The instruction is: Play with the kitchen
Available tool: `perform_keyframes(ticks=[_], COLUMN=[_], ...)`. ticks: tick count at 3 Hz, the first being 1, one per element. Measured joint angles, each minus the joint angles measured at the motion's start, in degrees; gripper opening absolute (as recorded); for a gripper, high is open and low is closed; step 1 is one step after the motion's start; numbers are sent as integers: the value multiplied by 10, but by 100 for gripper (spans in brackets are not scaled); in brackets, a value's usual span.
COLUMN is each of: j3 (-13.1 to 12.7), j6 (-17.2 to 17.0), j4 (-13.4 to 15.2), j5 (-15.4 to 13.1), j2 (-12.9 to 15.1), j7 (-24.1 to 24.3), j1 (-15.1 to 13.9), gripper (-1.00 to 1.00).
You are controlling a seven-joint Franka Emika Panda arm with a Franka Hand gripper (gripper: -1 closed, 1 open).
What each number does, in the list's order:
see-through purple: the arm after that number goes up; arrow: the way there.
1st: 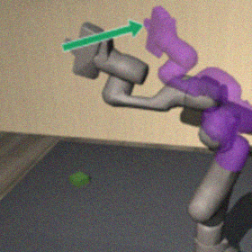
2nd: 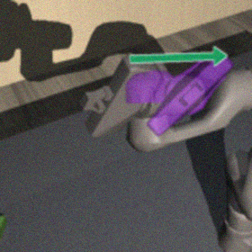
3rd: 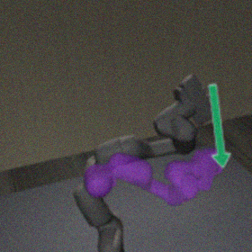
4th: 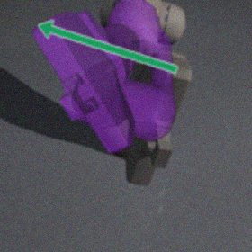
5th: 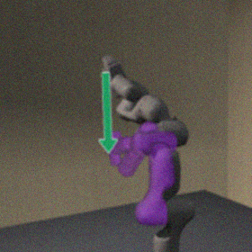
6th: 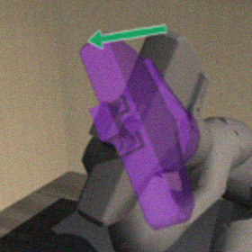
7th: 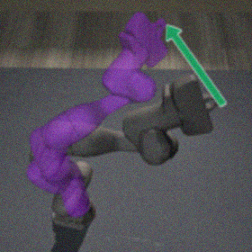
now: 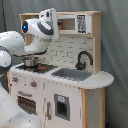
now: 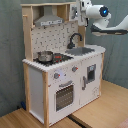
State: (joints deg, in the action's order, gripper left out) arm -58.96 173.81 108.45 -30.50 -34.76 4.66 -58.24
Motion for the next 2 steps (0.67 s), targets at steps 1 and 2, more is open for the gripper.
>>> perform_keyframes(ticks=[1, 2], j3=[-34, -37], j6=[0, 10], j4=[-24, -27], j5=[1, 1], j2=[4, -2], j7=[0, 15], j1=[-40, -32], gripper=[-100, -100])
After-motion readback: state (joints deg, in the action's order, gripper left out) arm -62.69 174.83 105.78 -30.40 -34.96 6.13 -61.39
